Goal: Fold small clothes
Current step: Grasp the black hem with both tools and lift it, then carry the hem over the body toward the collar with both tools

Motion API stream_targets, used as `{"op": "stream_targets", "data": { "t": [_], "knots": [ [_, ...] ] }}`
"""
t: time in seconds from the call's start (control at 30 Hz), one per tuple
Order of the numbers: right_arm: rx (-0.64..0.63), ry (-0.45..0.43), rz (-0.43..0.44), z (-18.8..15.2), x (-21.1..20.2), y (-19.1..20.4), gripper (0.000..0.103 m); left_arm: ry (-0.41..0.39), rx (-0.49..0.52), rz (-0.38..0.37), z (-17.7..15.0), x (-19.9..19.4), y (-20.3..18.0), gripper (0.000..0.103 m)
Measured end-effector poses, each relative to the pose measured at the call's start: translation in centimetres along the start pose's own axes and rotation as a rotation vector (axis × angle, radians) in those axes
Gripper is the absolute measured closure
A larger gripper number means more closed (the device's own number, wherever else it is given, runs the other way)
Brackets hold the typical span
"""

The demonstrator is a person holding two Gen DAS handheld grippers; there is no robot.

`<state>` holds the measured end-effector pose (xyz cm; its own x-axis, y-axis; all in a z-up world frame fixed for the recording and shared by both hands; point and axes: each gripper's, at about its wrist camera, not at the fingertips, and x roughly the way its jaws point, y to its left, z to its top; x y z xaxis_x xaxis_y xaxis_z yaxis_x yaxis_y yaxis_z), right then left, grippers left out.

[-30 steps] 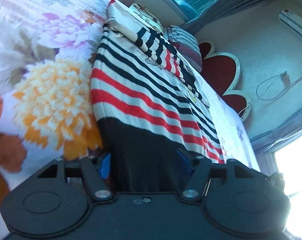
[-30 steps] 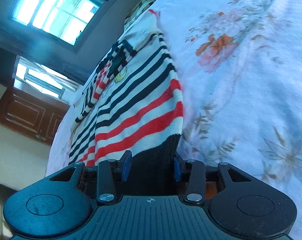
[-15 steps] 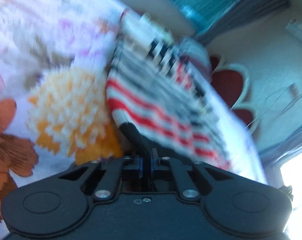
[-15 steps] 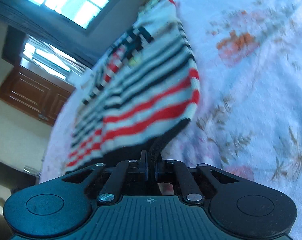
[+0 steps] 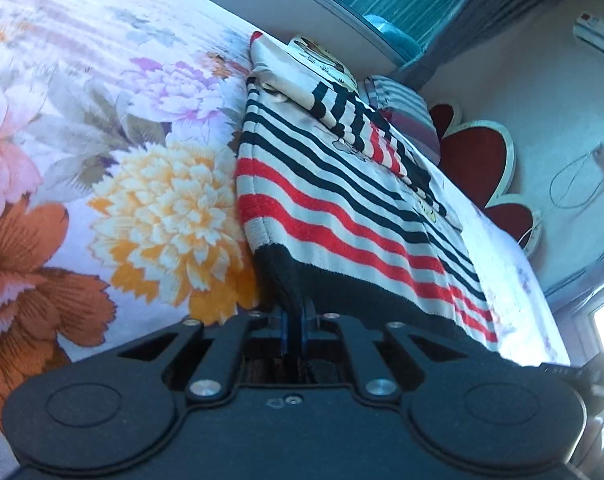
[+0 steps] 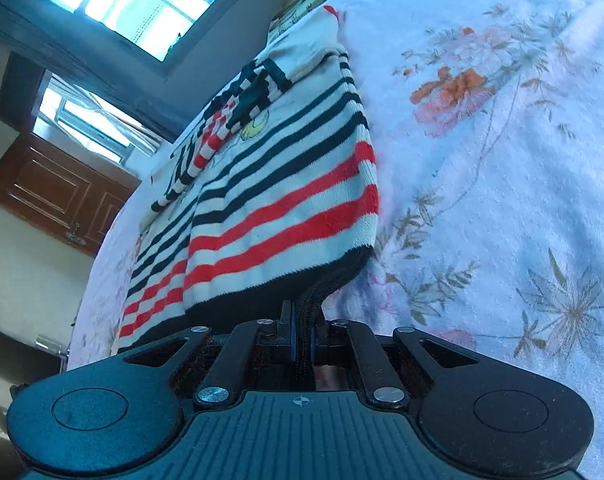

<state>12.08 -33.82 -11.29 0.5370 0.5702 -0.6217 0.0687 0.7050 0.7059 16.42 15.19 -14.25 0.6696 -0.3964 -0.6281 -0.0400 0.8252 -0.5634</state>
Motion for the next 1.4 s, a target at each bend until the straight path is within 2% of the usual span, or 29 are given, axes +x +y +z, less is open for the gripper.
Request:
{"op": "stream_targets", "data": {
  "t": [0.13, 0.23, 0.5, 0.73, 0.9, 1.03, 1.4],
  "knots": [
    [-0.037, -0.037, 0.017, 1.0, -0.9, 1.9, 0.098, -0.01, 0.058, 0.027, 0.4, -0.8, -1.3, 0.098],
    [-0.076, -0.072, 0.038, 2.1, -2.1, 3.9, 0.098, -0.002, 0.107, 0.075, 1.0, -1.5, -2.7, 0.098],
    [-0.161, -0.143, 0.065, 4.9, -4.1, 8.0, 0.098, -0.114, 0.18, 0.014, 4.3, -4.5, -6.1, 0.098],
    [-0.186, -0.2, 0.079, 9.2, -4.8, 9.6, 0.098, -0.184, 0.183, -0.042, 8.8, -4.2, -7.8, 0.098],
    [-0.188, -0.226, 0.102, 13.9, -3.4, 10.4, 0.098, -0.222, 0.157, -0.055, 13.3, -1.6, -8.4, 0.098],
    [-0.156, -0.227, 0.112, 18.2, -0.4, 9.9, 0.098, -0.217, 0.123, -0.041, 16.8, 2.0, -8.3, 0.098],
    [-0.036, -0.149, 0.118, 29.2, 12.5, 4.5, 0.098, -0.11, 0.136, 0.06, 24.6, 15.3, -6.3, 0.098]
  ]
}}
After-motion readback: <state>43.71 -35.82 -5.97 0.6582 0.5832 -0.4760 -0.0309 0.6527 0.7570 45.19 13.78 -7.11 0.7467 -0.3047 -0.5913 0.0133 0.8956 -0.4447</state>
